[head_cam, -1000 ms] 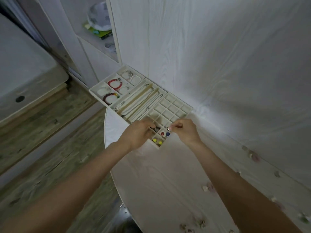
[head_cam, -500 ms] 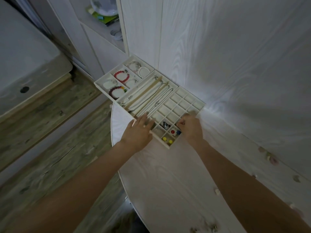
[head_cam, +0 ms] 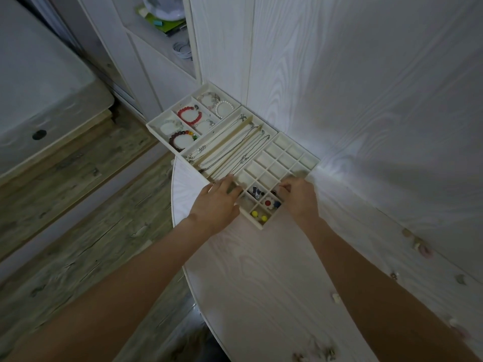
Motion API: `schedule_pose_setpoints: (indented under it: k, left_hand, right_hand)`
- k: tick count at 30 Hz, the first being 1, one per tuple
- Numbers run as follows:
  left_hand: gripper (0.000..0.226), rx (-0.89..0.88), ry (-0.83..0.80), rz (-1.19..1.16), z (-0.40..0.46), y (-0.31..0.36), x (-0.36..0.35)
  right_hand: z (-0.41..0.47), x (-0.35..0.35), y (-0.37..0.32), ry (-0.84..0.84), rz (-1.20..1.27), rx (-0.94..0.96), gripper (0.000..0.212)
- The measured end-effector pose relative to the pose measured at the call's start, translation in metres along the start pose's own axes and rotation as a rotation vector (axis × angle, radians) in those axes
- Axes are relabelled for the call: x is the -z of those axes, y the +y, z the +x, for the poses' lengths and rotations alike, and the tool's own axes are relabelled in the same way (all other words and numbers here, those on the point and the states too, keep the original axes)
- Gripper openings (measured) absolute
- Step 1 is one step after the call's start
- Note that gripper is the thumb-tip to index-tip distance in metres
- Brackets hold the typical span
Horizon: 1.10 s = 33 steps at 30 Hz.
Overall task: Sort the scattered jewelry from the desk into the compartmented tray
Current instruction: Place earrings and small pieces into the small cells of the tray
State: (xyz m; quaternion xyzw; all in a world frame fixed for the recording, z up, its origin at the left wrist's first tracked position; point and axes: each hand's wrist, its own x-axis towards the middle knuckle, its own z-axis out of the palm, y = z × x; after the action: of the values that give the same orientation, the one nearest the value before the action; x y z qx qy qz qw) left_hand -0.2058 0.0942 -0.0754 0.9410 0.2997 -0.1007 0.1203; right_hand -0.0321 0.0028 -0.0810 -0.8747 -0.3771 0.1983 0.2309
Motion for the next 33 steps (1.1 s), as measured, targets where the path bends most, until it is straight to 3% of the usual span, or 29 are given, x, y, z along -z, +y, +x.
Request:
schedule_pose_setpoints:
  k: [4, 9, 18, 22, 27, 29, 33]
  left_hand:
    - [0.051, 0.005, 0.003, 0.008, 0.000, 0.000, 0.001]
    - [0.048, 0.010, 0.011, 0.024, 0.003, 0.000, 0.002]
    - [0.051, 0.007, -0.043, 0.040, 0.003, 0.000, 0.004]
    - [0.050, 0.014, -0.057, 0.041, 0.003, 0.002, 0.006]
    - [0.051, 0.011, -0.074, 0.030, 0.002, 0.002, 0.010]
    - [0.051, 0.011, -0.095, 0.023, 0.002, 0.002, 0.012]
    - [0.053, 0.014, -0.121, 0.015, 0.001, 0.000, 0.019]
  right_hand:
    - [0.000, 0.006, 0.008, 0.023, -0.032, 0.017, 0.013]
    - [0.002, 0.002, 0.004, -0.062, -0.056, 0.076, 0.011]
    - [0.004, 0.001, -0.006, -0.057, -0.113, 0.038, 0.019]
    - [0.004, 0.015, -0.002, -0.088, 0.191, -0.081, 0.018]
    - [0.005, 0.040, 0.006, -0.253, 1.019, -0.471, 0.015]
    - [0.002, 0.045, 0.010, -0.311, 1.120, -0.459, 0.028]
    - [-0.001, 0.044, 0.014, -0.360, 1.087, -0.380, 0.036]
